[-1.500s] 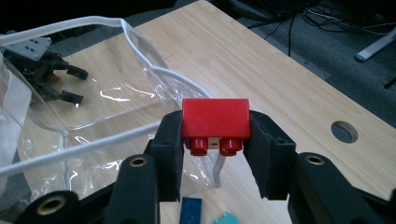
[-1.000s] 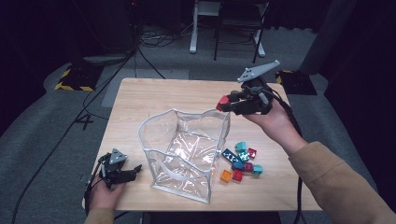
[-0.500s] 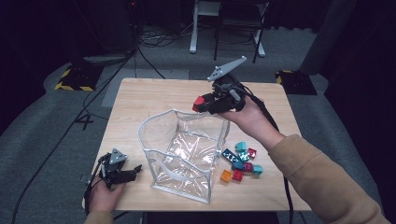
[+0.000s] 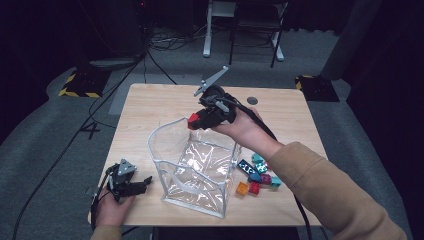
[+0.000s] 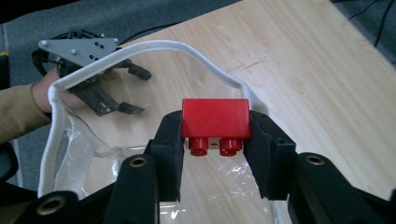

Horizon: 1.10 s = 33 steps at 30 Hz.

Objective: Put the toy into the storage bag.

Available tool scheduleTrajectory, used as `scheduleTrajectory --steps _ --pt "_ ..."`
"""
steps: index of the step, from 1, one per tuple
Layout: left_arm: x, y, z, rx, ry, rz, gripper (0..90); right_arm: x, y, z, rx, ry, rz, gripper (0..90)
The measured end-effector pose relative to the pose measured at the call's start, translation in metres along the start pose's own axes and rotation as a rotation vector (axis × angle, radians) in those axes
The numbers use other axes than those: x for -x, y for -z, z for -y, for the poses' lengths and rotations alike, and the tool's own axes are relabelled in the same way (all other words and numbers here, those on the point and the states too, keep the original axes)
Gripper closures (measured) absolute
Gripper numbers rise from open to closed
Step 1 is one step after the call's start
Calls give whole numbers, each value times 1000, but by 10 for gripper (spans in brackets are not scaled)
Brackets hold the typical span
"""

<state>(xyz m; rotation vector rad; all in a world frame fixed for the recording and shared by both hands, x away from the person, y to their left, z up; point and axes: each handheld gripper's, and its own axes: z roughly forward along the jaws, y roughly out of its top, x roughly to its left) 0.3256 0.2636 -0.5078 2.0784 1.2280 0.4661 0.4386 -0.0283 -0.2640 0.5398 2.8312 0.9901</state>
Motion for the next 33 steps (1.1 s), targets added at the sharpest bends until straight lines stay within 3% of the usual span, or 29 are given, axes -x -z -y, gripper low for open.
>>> scheduleTrajectory --steps 5,7,12,14,25,33 --pt "0 0 0 0 1 0 252 -6 -16 -6 -45 7 -25 585" --pt "0 0 0 0 0 1 252 -9 -29 -8 -91 14 -33 585" --pt "0 0 0 1 1 0 252 -11 -45 -8 -148 21 -44 585" --pt "0 0 0 0 0 -1 252 -11 -58 -8 -202 21 -40 585" --pt "0 0 0 1 -1 1 252 -9 -93 -5 -349 15 -61 585" --pt "0 0 0 1 -2 2 252 -14 -108 -1 -397 39 -45 585"
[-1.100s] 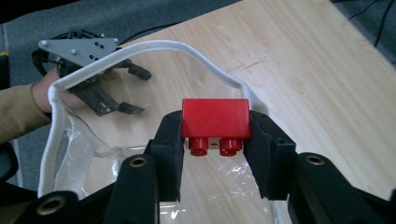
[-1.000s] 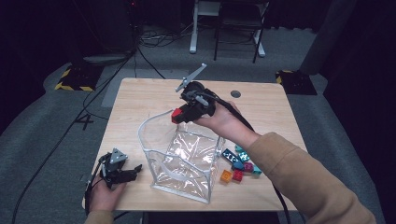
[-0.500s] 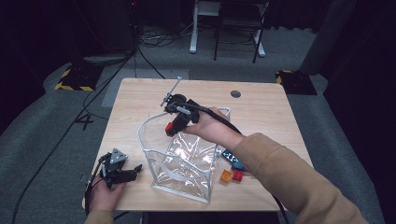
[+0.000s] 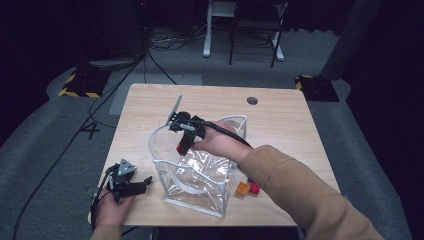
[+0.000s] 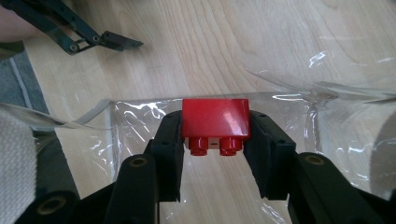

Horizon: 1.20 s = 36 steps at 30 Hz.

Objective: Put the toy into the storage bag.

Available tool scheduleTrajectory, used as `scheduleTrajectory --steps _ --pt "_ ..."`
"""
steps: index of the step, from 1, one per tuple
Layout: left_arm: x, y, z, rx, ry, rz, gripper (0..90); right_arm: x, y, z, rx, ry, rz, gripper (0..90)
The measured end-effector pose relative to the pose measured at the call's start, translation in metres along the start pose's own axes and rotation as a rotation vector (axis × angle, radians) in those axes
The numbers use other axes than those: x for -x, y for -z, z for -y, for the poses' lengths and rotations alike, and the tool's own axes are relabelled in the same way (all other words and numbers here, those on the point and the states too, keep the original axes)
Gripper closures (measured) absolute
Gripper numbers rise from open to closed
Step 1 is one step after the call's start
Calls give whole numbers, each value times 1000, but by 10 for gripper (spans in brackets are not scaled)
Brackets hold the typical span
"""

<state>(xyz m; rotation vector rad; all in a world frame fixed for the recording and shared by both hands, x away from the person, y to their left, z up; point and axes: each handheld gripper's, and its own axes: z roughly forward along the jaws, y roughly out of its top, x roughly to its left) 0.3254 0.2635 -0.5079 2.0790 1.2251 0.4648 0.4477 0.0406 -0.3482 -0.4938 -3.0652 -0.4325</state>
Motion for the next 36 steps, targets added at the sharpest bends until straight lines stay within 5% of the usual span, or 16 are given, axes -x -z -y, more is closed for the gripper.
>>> scheduleTrajectory --steps 10,16,26,36 --pt "0 0 0 0 1 0 252 0 -2 1 -34 8 -2 561" --pt "0 0 0 1 2 1 251 0 10 6 22 32 6 491" --pt "0 0 0 -1 -2 -2 251 -2 58 31 198 11 -7 496" --pt "0 0 0 -1 -2 -1 251 3 111 85 386 -23 9 511"
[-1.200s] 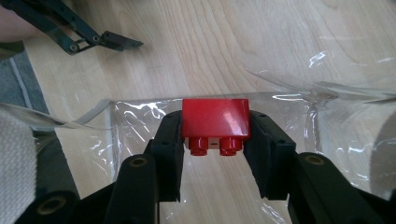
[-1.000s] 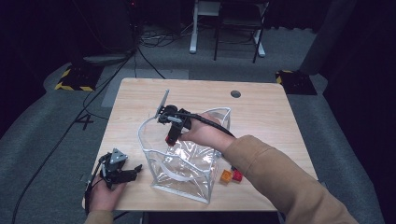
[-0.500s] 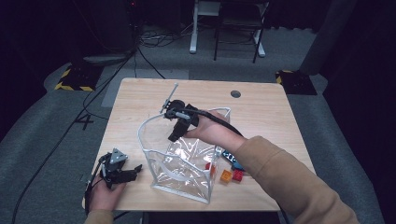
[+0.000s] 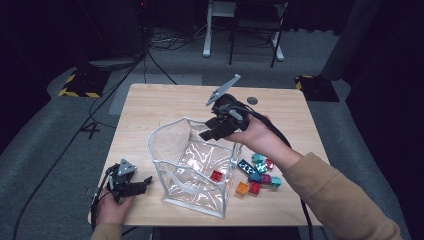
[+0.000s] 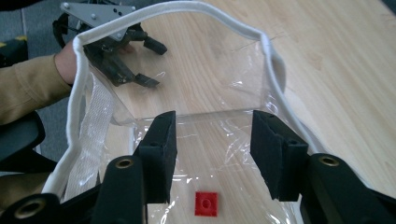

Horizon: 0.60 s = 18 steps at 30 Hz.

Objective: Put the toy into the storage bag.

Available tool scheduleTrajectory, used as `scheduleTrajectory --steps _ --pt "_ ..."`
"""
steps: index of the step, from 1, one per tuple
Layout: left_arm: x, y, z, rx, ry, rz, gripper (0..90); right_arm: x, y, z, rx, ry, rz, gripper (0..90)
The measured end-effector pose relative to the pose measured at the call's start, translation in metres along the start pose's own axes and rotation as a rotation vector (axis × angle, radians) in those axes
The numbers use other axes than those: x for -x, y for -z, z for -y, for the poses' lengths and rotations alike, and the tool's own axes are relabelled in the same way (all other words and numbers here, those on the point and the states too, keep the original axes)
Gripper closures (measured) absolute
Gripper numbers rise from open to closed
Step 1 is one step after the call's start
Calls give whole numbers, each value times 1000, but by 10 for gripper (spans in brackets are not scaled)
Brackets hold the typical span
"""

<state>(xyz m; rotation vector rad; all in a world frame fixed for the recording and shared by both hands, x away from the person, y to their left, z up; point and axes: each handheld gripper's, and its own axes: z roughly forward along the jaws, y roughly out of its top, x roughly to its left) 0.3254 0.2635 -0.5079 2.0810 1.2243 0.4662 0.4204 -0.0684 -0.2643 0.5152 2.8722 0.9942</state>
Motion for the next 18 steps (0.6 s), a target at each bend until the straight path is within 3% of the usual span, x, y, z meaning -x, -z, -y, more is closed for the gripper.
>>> scheduleTrajectory --steps 9,18 --pt "0 0 0 0 0 1 250 4 47 32 116 -46 33 513" --pt "0 0 0 0 5 -1 249 16 80 67 189 -119 85 513"
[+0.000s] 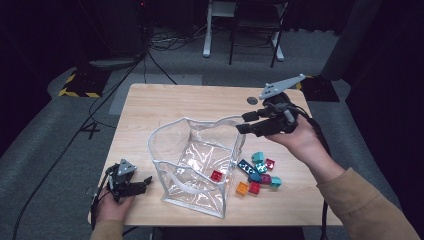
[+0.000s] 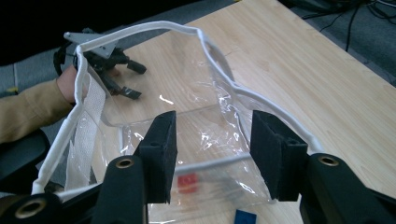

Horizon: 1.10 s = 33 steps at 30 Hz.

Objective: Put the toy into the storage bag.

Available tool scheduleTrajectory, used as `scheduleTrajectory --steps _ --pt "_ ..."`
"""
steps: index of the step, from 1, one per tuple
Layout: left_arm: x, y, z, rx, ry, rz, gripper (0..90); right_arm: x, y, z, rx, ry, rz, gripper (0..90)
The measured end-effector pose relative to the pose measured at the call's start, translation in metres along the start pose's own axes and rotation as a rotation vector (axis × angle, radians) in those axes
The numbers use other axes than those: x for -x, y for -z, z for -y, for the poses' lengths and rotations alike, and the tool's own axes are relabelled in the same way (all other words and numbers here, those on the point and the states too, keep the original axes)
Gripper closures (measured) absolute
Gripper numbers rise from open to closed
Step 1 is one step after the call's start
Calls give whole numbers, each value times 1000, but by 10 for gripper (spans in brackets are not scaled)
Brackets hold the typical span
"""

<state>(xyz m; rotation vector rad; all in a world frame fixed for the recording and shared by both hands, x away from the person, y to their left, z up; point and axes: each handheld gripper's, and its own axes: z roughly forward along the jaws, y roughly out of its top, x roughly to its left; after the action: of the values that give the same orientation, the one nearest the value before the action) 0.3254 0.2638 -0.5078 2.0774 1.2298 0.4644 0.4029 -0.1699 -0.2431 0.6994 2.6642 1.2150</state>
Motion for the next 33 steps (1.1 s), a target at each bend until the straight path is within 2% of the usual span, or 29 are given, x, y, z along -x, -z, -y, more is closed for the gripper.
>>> scheduleTrajectory --steps 3,8,15,20,21,27,33 --pt "0 0 0 0 0 -1 249 11 16 16 30 -34 33 514" --pt "0 0 0 0 0 -1 248 24 25 34 46 -64 71 511" --pt "0 0 0 -1 -1 -2 248 37 25 55 56 -93 111 510" --pt "0 0 0 -1 -1 -2 248 46 9 74 34 -117 137 504" --pt "0 0 0 -1 -1 -2 248 50 -1 83 21 -126 144 500" --pt "0 0 0 -1 -1 -2 248 62 -31 112 -37 -174 127 479" --pt "0 0 0 -1 -1 -2 248 71 -52 136 -69 -214 145 475"
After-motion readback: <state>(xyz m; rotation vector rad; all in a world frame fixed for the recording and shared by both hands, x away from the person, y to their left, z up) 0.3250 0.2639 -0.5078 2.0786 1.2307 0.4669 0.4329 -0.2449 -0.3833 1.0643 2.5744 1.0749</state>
